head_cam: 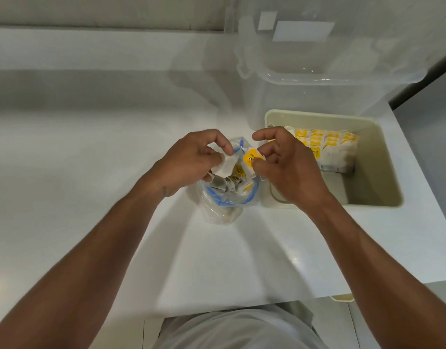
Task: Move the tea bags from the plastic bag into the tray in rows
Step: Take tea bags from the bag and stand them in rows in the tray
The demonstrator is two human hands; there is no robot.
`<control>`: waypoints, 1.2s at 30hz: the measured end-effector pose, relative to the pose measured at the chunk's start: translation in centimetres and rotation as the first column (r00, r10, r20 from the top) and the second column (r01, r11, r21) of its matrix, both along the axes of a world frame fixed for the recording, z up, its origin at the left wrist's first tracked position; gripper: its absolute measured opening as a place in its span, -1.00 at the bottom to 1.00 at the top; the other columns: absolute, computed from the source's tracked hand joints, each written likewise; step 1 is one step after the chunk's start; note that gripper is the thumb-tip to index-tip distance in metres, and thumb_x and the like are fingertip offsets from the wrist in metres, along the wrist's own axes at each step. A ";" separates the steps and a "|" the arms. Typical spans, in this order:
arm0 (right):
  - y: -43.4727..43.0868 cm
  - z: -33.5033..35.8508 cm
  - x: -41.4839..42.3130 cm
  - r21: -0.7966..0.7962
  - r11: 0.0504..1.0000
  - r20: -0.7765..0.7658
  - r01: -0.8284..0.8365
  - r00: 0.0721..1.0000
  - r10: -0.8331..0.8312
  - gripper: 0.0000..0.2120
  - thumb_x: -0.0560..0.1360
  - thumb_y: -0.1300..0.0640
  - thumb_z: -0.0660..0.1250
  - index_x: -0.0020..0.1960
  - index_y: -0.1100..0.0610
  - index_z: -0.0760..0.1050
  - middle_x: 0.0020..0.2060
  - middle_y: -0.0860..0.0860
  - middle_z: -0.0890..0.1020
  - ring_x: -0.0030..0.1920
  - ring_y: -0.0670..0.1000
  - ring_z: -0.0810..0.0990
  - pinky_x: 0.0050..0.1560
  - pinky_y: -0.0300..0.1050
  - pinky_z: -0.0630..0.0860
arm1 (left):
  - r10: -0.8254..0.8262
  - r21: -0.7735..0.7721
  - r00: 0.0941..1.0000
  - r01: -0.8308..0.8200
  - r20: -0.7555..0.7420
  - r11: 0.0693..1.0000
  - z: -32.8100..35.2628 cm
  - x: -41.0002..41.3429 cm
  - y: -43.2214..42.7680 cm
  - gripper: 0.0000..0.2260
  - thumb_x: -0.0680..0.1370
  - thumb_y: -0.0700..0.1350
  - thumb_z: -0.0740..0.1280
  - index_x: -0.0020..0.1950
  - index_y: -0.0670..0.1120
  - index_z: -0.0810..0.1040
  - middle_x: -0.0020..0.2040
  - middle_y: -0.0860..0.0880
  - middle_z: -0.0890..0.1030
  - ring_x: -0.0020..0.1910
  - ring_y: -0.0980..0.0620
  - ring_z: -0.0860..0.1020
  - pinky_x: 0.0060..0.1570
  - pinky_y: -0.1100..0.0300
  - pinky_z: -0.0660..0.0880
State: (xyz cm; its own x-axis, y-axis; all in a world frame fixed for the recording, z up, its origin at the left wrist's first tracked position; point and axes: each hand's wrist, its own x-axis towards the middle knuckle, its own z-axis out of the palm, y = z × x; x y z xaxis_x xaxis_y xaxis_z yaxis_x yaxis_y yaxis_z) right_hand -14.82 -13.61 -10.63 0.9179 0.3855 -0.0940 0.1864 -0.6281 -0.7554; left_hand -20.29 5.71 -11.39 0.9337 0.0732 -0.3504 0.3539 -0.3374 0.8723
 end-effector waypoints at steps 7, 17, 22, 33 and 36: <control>-0.4 -0.1 0.0 0.039 0.999 0.041 0.020 0.999 -0.022 -0.90 0.50 0.08 0.39 -0.02 -0.04 0.66 -0.25 -0.21 0.65 -0.24 -0.23 0.57 -0.08 -0.19 0.54 | 0.008 -0.338 0.993 -0.047 -0.117 0.940 -0.1 -0.4 -0.2 -0.74 0.56 -0.34 0.32 0.19 -0.13 0.65 0.04 -0.13 0.71 0.05 0.01 0.69 0.03 0.22 0.62; -1.1 -0.2 0.3 0.028 0.999 0.050 0.036 0.998 -0.038 -0.90 0.51 0.05 0.38 -0.03 -0.12 0.64 -0.21 -0.25 0.64 -0.16 -0.18 0.60 -0.05 -0.18 0.52 | 0.081 0.070 0.997 -0.081 0.003 0.994 -0.9 -0.2 -0.6 -0.83 0.52 0.04 0.45 -0.16 -0.04 0.68 -0.29 0.01 0.57 -0.32 0.15 0.48 -0.30 0.26 0.40; -1.1 0.0 0.0 0.025 1.000 -0.011 -0.015 1.000 0.015 -0.91 0.53 0.01 0.38 -0.01 -0.03 0.64 -0.19 -0.12 0.69 -0.13 -0.10 0.66 -0.01 0.01 0.60 | 0.041 0.234 0.993 -0.066 0.110 0.970 -1.2 0.1 -0.5 -0.94 0.52 -0.02 0.45 -0.02 0.11 0.66 -0.29 0.09 0.62 -0.24 0.09 0.60 -0.14 0.07 0.54; -0.8 1.7 -0.6 0.238 0.943 -0.380 -0.232 0.871 0.310 -0.92 0.48 0.20 0.46 -0.02 0.12 0.66 -0.26 -0.04 0.69 -0.25 -0.10 0.64 -0.12 -0.16 0.58 | 0.146 0.168 0.978 -0.171 0.152 0.971 -1.2 0.7 -0.7 -0.93 0.51 -0.04 0.44 -0.05 0.12 0.67 -0.17 0.10 0.70 -0.15 0.10 0.64 -0.06 0.06 0.58; -0.3 0.7 0.3 0.148 0.979 -0.178 -0.137 0.971 0.163 -0.96 0.46 0.13 0.49 -0.09 0.04 0.65 -0.33 -0.11 0.67 -0.32 -0.15 0.61 -0.15 -0.17 0.55 | 0.081 0.009 0.992 -0.083 0.094 0.997 -0.6 0.6 -1.0 -0.94 0.51 -0.09 0.44 -0.07 0.07 0.63 -0.22 0.03 0.71 -0.24 0.10 0.63 -0.15 0.17 0.45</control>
State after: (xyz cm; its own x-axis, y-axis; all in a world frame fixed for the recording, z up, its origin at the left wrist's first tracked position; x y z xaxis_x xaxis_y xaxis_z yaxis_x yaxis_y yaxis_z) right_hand -14.47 -13.87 -9.88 0.8193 0.5383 -0.1975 0.1177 -0.4950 -0.8609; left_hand -19.74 4.73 -11.95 0.9529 0.1548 -0.2607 0.2982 -0.3217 0.8987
